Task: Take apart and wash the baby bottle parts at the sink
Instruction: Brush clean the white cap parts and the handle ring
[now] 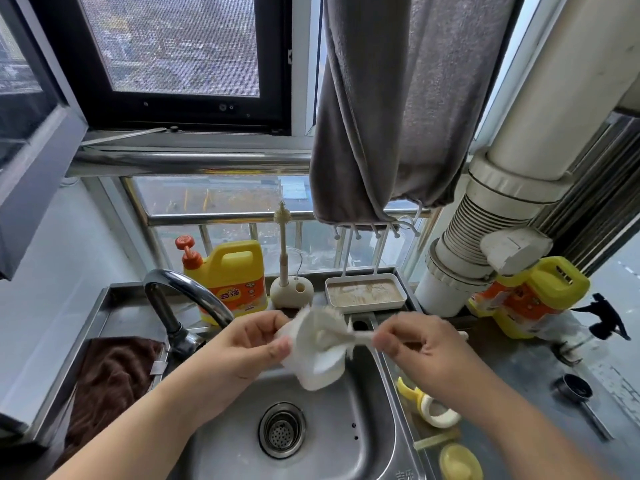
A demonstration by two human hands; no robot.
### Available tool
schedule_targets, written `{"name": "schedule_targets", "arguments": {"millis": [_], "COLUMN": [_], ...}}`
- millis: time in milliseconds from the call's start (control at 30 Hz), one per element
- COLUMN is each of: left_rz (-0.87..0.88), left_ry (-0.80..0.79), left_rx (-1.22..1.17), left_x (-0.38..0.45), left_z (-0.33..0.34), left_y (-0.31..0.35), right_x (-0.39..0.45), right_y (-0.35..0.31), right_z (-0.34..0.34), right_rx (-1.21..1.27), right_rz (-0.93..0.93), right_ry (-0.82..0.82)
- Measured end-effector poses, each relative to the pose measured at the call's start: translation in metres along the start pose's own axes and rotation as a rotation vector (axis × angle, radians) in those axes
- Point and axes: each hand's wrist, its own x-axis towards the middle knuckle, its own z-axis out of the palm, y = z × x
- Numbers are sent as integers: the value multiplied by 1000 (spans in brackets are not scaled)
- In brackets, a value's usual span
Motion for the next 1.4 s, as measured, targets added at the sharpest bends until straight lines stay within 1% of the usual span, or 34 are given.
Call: {"name": "schedule_targets", "arguments": {"millis": [67,100,167,233,267,333,400,467,533,600,667,700,800,833,900,1033,1100,1167,1200,1267,1367,1400], "left_rz": [12,14,16,15,13,14,13,4,6,28,44,40,13,5,5,43,66,31,-6,-84,-156,-165], "left_ry": [5,4,8,14,13,6,30,105,138,113,103,112,151,150,153,251,293,375,443,540,564,571], "left_rx": [1,-11,-53,-123,-168,-228,-262,-294,-299,-252,-201,-190,-188,-197,-283,-579,-671,-728,-725,-628,-451,-415], "left_x": [-3,-4,-6,-6,-6,-5,-7,-9,-8,-3,0,0,-5,-7,-6,4,8,10,10,12,13,13], "left_z": [-2,-3,-2,0,2,4,2,0,2,7,11,10,4,3,7,19,27,36,40,41,41,40], "left_y": [3,2,1,-1,-1,2,6,6,4,1,0,1,4,5,7,12,14,15,14,7,3,4], "right_x": [-5,-8,-8,-3,-1,-1,-5,-8,-4,3,6,5,-3,-4,-2,-1,-6,-10,-11,-11,-8,-8], "right_y": [2,5,10,9,6,1,0,4,7,3,-3,-3,5,7,8,3,4,5,3,1,1,4], "right_z": [-2,-7,-16,-17,-13,-6,-6,-16,-22,-19,-12,-11,-21,-23,-18,6,17,21,22,20,18,19], "right_rx": [-104,-84,-42,-9,25,56,47,25,7,1,-68,-108,-134,-114,27,283,348,363,354,304,140,71], "right_rz": [-32,-13,47,38,16,-40,-33,24,72,22,-61,-73,26,73,136,240,263,268,262,257,203,173], "right_ry": [-19,1,94,153,143,61,-5,23,68,73,50,40,84,101,97,58,65,93,104,140,219,219]}}
